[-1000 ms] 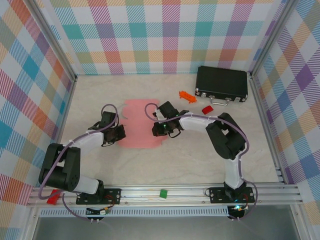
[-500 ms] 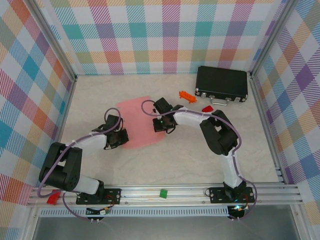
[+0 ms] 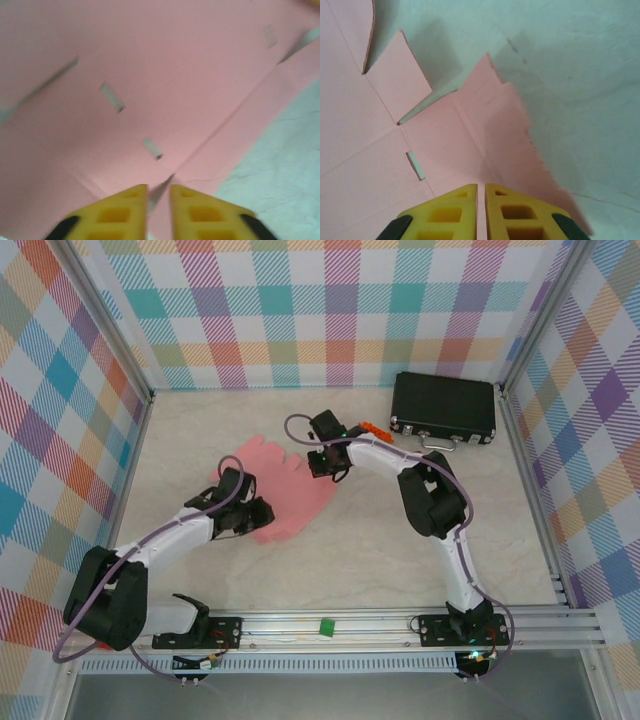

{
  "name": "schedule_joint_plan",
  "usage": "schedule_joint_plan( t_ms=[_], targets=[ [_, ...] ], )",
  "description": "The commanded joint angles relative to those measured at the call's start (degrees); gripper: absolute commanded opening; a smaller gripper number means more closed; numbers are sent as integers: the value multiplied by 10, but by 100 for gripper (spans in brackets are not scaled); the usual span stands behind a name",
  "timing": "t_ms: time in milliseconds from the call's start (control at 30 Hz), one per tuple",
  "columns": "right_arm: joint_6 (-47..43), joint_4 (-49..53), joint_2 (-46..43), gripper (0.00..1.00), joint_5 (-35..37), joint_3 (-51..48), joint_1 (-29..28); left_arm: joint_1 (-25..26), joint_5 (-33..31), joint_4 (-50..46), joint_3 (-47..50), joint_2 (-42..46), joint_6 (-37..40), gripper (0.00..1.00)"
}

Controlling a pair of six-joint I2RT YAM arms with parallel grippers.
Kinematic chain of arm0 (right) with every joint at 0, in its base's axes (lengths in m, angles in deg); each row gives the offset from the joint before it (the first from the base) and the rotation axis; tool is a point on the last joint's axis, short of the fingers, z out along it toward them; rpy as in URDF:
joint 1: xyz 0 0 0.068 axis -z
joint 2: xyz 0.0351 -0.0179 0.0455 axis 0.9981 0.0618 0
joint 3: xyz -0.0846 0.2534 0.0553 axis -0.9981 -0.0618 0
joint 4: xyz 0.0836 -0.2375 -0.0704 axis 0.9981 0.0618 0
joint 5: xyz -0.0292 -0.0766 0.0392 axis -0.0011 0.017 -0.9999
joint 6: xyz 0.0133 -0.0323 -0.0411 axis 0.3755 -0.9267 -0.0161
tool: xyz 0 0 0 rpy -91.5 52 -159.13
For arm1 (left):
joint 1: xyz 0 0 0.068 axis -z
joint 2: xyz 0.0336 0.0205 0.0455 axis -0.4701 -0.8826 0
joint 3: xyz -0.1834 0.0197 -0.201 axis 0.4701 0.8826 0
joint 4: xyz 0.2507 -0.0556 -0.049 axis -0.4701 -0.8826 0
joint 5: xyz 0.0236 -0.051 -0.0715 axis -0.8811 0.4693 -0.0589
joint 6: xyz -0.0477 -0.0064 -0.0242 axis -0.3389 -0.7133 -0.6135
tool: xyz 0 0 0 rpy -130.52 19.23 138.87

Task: Fold the paper box

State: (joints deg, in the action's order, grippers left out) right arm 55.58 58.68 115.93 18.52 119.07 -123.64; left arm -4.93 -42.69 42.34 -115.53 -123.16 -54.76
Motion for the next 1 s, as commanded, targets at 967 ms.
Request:
schedule_joint_plan(
  t_ms=[967],
  targets=[
    [114, -111, -64, 9, -105, -190, -67, -152, 25, -51, -274, -353, 180, 0]
  ],
)
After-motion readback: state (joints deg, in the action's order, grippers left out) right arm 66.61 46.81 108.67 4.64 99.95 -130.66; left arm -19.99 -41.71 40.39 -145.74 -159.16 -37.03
